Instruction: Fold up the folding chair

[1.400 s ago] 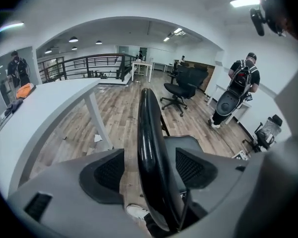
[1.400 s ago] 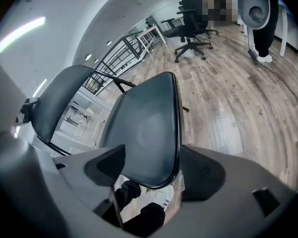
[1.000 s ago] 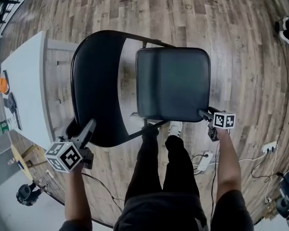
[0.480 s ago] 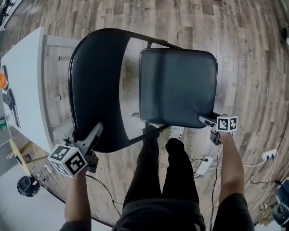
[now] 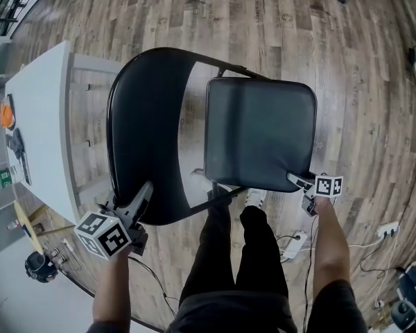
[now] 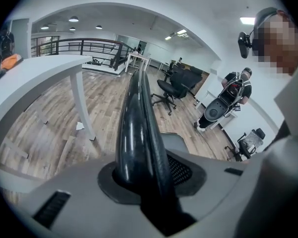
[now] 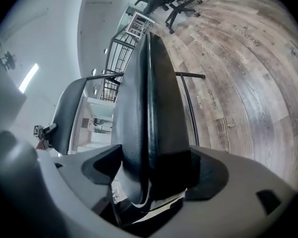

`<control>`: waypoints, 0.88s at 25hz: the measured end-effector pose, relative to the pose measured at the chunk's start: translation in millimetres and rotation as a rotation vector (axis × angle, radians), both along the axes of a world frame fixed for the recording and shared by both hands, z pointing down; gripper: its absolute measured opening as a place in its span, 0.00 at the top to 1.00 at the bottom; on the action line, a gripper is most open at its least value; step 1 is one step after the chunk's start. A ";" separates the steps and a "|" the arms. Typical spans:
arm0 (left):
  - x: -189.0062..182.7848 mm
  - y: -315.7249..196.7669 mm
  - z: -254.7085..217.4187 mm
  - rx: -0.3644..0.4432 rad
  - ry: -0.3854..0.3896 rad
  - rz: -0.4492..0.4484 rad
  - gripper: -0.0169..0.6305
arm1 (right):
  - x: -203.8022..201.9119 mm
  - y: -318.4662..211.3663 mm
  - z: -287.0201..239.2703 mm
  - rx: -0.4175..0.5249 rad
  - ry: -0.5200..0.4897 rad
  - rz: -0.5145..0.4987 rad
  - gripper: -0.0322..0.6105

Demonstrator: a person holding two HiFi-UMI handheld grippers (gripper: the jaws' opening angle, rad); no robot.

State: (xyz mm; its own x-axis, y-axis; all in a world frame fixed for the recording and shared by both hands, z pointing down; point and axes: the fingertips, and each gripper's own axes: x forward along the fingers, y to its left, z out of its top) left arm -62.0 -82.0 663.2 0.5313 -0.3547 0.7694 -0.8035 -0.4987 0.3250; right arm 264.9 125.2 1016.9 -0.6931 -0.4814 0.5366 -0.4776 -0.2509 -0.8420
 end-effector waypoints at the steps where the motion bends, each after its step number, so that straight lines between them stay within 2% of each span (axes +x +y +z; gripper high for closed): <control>1: 0.7 0.6 -0.8 -0.002 0.001 -0.001 0.78 | 0.6 0.2 -0.6 -0.005 -0.001 0.005 0.37; 8: 10.5 3.4 -22.8 0.011 -0.013 0.021 0.82 | -6.1 -1.3 -22.7 -0.004 -0.017 0.023 0.37; 13: 15.8 1.2 -44.1 0.042 0.031 0.012 0.83 | -10.6 -13.6 -49.3 0.011 -0.010 0.023 0.37; 16: 18.0 2.4 -57.9 0.051 0.027 0.007 0.83 | -19.5 -15.1 -70.0 0.010 -0.019 0.007 0.37; 22: 3.5 -3.1 -85.8 0.063 0.020 -0.008 0.84 | -45.8 -28.6 -119.7 0.033 -0.021 0.000 0.37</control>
State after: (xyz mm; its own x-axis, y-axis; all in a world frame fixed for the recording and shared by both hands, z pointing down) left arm -58.5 -85.0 577.3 0.5433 -0.4060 0.7349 -0.8012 -0.5123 0.3093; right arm 219.0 96.6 897.2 -0.7038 -0.4988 0.5058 -0.4598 -0.2228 -0.8596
